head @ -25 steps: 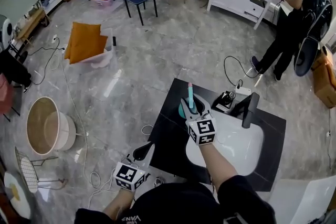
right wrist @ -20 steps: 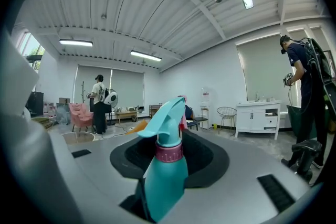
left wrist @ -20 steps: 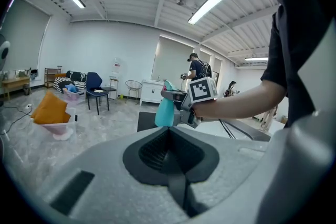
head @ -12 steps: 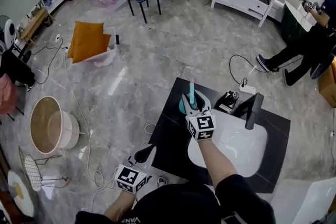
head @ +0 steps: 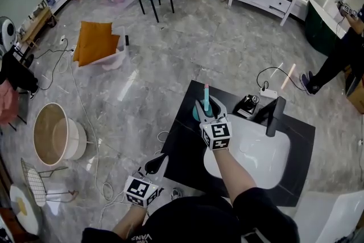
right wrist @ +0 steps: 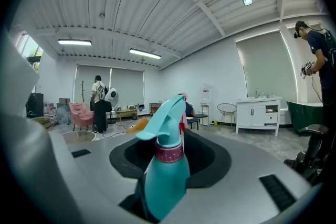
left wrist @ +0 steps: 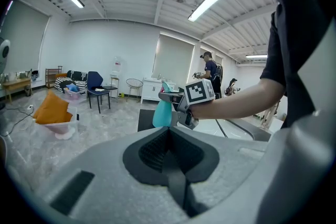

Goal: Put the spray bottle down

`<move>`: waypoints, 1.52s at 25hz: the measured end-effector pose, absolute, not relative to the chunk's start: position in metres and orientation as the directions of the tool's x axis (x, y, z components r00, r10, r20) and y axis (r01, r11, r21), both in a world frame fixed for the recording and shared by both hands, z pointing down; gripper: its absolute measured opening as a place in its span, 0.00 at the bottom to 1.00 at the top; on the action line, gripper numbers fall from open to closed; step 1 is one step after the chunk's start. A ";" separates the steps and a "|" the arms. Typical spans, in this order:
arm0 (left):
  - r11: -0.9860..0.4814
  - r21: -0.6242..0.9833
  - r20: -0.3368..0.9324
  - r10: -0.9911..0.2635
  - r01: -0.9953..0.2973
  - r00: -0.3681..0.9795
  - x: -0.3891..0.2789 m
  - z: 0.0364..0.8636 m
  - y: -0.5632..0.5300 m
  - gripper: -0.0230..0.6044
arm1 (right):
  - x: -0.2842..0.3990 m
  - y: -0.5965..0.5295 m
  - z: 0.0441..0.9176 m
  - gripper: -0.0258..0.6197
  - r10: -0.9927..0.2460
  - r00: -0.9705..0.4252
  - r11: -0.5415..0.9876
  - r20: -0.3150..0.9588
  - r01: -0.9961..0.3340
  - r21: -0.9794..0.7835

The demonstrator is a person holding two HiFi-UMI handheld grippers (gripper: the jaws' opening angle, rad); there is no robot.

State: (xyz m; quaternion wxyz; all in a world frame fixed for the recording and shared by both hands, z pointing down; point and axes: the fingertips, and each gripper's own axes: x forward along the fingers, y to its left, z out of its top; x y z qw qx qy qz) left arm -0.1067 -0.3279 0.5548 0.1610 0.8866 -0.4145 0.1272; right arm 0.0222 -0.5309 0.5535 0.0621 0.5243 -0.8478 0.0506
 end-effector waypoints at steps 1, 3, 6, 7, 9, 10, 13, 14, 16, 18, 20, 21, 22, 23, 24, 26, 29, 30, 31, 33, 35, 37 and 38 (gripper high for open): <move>-0.605 0.181 0.359 -0.694 -0.776 0.624 -0.107 0.555 -0.328 0.05 | 0.022 -0.531 0.554 0.29 -0.880 -0.443 0.446 0.168 -0.895 -0.023; -0.604 0.180 0.358 -0.695 -0.776 0.624 -0.108 0.554 -0.327 0.05 | 0.022 -0.530 0.556 0.31 -0.877 -0.444 0.446 0.183 -0.894 -0.030; -0.602 0.175 0.358 -0.698 -0.779 0.620 -0.112 0.554 -0.326 0.05 | 0.023 -0.526 0.558 0.35 -0.876 -0.440 0.441 0.197 -0.897 -0.037; -0.602 0.174 0.358 -0.699 -0.779 0.619 -0.113 0.554 -0.325 0.05 | 0.023 -0.524 0.557 0.35 -0.876 -0.439 0.441 0.198 -0.897 -0.035; -0.603 0.172 0.359 -0.698 -0.779 0.620 -0.114 0.554 -0.323 0.05 | 0.024 -0.520 0.556 0.36 -0.876 -0.439 0.442 0.198 -0.896 -0.034; -0.604 0.171 0.359 -0.698 -0.779 0.620 -0.114 0.554 -0.322 0.05 | 0.024 -0.518 0.555 0.36 -0.876 -0.440 0.442 0.197 -0.896 -0.034; -0.609 0.168 0.352 -0.698 -0.775 0.624 -0.114 0.551 -0.320 0.05 | 0.025 -0.510 0.549 0.36 -0.879 -0.436 0.439 0.191 -0.898 -0.030; -0.612 0.167 0.348 -0.697 -0.773 0.627 -0.114 0.550 -0.319 0.05 | 0.026 -0.507 0.547 0.36 -0.880 -0.435 0.439 0.190 -0.898 -0.027; -0.617 0.165 0.341 -0.696 -0.770 0.631 -0.113 0.548 -0.317 0.05 | 0.027 -0.499 0.542 0.36 -0.881 -0.434 0.438 0.188 -0.899 -0.024; -0.622 0.163 0.335 -0.695 -0.766 0.636 -0.112 0.546 -0.315 0.05 | 0.028 -0.491 0.539 0.36 -0.883 -0.431 0.435 0.187 -0.900 -0.022; -0.632 0.160 0.327 -0.691 -0.758 0.645 -0.111 0.543 -0.312 0.05 | 0.029 -0.482 0.537 0.35 -0.885 -0.426 0.431 0.188 -0.902 -0.017; -0.638 0.159 0.323 -0.688 -0.753 0.650 -0.110 0.542 -0.310 0.05 | 0.030 -0.477 0.536 0.35 -0.886 -0.423 0.428 0.189 -0.904 -0.015; -0.644 0.157 0.318 -0.685 -0.749 0.655 -0.109 0.541 -0.308 0.05 | 0.031 -0.471 0.535 0.34 -0.888 -0.419 0.424 0.191 -0.905 -0.013; -0.649 0.156 0.314 -0.682 -0.745 0.660 -0.108 0.540 -0.306 0.05 | 0.032 -0.465 0.534 0.33 -0.889 -0.415 0.421 0.192 -0.907 -0.011; -0.654 0.155 0.309 -0.680 -0.740 0.665 -0.108 0.539 -0.304 0.05 | 0.033 -0.459 0.533 0.32 -0.890 -0.413 0.419 0.192 -0.908 -0.010; -0.665 0.153 0.301 -0.673 -0.731 0.676 -0.107 0.538 -0.298 0.05 | 0.034 -0.445 0.530 0.30 -0.893 -0.408 0.414 0.192 -0.910 -0.006; -0.682 0.147 0.291 -0.662 -0.716 0.691 -0.106 0.534 -0.291 0.05 | 0.036 -0.425 0.526 0.27 -0.900 -0.394 0.401 0.188 -0.916 0.001; -0.688 0.145 0.287 -0.659 -0.711 0.695 -0.105 0.533 -0.289 0.05 | 0.037 -0.418 0.524 0.26 -0.903 -0.389 0.396 0.184 -0.918 0.002; -0.692 0.143 0.282 -0.656 -0.707 0.700 -0.105 0.532 -0.286 0.05 | 0.037 -0.411 0.522 0.24 -0.905 -0.385 0.391 0.180 -0.920 0.002; -0.701 0.139 0.274 -0.651 -0.699 0.708 -0.106 0.528 -0.280 0.05 | 0.037 -0.396 0.518 0.21 -0.910 -0.377 0.383 0.171 -0.924 0.005; -0.711 0.136 0.266 -0.645 -0.690 0.717 -0.105 0.525 -0.273 0.05 | 0.037 -0.381 0.513 0.19 -0.915 -0.368 0.374 0.164 -0.927 0.008; -0.720 0.133 0.257 -0.639 -0.681 0.725 -0.105 0.523 -0.265 0.05 | 0.037 -0.366 0.509 0.16 -0.920 -0.360 0.366 0.156 -0.931 0.009; -0.724 0.133 0.252 -0.636 -0.677 0.729 -0.105 0.522 -0.262 0.05 | 0.037 -0.359 0.506 0.15 -0.921 -0.358 0.363 0.151 -0.932 0.010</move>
